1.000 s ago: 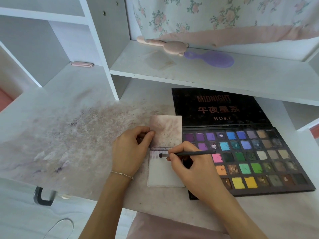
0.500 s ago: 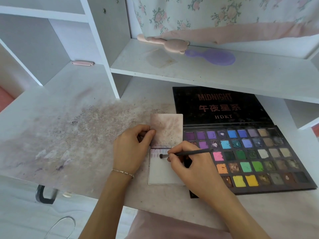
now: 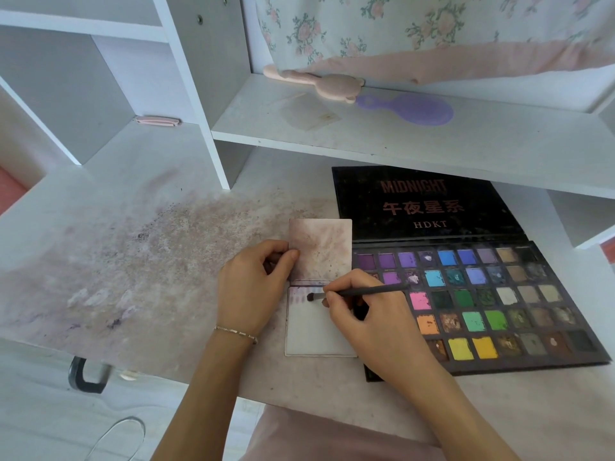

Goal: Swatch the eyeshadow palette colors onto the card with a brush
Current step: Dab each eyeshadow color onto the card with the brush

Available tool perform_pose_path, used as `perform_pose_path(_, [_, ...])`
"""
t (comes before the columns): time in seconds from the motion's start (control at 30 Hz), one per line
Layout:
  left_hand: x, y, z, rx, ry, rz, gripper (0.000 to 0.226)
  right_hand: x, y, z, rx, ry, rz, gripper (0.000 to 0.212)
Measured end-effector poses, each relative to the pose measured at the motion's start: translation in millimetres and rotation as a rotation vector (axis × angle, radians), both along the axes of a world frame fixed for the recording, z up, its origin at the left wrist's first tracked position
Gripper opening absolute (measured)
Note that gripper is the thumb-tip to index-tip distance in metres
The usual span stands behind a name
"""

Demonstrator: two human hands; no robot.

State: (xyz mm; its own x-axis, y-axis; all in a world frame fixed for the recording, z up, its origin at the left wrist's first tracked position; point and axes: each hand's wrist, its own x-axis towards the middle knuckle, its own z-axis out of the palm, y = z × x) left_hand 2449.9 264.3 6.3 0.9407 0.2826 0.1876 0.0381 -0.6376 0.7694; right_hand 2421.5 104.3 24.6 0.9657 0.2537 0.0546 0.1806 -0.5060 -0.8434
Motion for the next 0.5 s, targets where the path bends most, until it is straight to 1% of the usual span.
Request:
perform_pose_path(0.3, [-0.3,0.0,-0.2,0.003,0.007,0.001,0.009,0.1,0.3,0.3,-0.011,-0.008,0.006,0.008])
perform_pose_path(0.5, [-0.6,-1.0,0.5,-0.003,-0.012,-0.008,0.008,-0.7,-0.9,1.3,-0.001,0.005,0.025,0.012])
